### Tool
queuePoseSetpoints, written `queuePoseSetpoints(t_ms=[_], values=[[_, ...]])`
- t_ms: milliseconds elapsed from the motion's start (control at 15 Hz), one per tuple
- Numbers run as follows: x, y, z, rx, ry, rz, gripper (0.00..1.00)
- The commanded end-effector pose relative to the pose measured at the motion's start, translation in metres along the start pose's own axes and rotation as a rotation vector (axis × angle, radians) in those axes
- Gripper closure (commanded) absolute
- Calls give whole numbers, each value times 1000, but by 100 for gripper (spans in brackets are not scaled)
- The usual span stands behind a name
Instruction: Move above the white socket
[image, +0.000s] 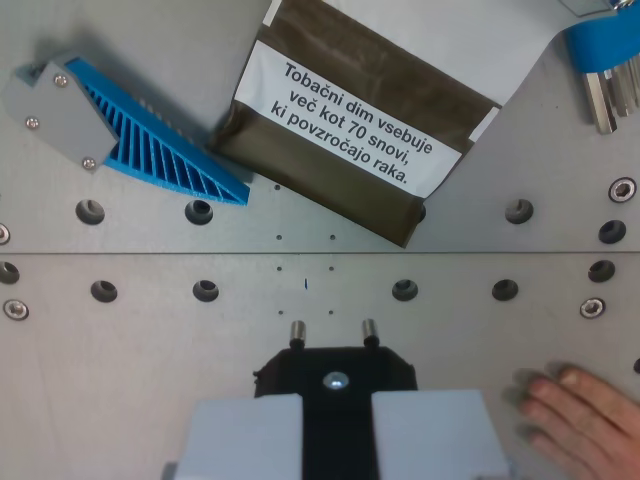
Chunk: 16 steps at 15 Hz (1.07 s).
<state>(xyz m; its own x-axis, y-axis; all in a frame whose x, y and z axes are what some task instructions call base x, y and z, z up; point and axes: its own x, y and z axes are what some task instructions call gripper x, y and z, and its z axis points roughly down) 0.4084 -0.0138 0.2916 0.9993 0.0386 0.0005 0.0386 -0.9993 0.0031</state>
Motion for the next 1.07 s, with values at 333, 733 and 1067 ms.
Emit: queuePoseSetpoints(t_ms=[333,733,1067], values=[[0,0,0,0,1,-2,100],[3,-1,3,2,4,-19,100],[8,-3,10,6,10,-41,100]])
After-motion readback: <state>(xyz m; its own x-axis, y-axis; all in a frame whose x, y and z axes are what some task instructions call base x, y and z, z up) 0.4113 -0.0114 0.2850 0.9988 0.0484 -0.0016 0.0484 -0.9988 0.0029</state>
